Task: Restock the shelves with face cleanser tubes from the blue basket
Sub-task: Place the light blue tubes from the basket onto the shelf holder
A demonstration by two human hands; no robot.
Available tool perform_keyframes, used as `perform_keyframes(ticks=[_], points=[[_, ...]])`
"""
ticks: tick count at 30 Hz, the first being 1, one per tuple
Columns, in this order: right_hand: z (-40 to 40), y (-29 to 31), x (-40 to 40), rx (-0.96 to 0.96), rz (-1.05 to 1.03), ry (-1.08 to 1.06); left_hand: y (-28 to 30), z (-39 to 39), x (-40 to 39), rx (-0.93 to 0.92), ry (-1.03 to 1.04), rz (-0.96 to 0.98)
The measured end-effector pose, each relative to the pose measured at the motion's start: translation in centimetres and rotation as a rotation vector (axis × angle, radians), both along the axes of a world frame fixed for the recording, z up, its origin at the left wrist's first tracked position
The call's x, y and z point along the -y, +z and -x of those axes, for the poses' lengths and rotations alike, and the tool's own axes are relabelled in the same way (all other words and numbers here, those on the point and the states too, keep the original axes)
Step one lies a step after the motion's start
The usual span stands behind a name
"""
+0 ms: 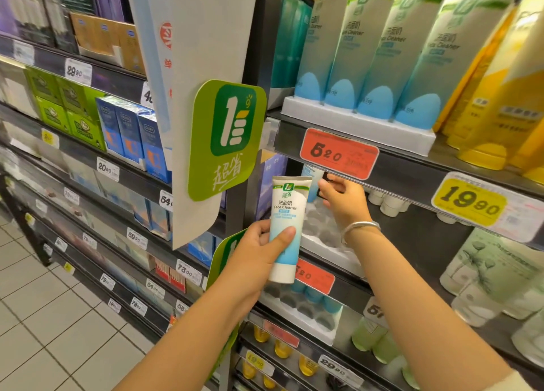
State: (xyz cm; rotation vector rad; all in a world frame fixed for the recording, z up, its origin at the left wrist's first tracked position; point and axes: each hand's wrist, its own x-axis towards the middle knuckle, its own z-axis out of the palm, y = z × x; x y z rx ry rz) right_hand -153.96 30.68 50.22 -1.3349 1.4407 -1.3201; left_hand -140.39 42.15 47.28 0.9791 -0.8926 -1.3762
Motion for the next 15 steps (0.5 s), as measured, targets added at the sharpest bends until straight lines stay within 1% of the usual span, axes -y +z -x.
perform_keyframes(ticks=[3, 6, 8, 11, 15], points=[[1.2, 0.8, -2.3, 0.130, -0.037, 0.220, 0.5, 0.8, 1.4, 0.053, -0.008, 0.002], [2.2, 1.1, -4.2, 0.127, -0.065, 0.422, 0.7, 1.7, 2.7, 0.150, -0.009, 0.042], [2.6, 1.4, -4.8, 0.137, -0.067, 0.480, 1.0, 2.4, 3.4, 0.183, -0.036, 0.066], [3.1, 1.9, -5.0, 0.200, -0.079, 0.483, 1.5, 3.3, 4.2, 0.256, -0.084, 0.108], [3.8, 2.1, -4.7, 0.216, -0.099, 0.307, 1.8, 3.4, 4.9, 0.474, -0.082, 0.204]])
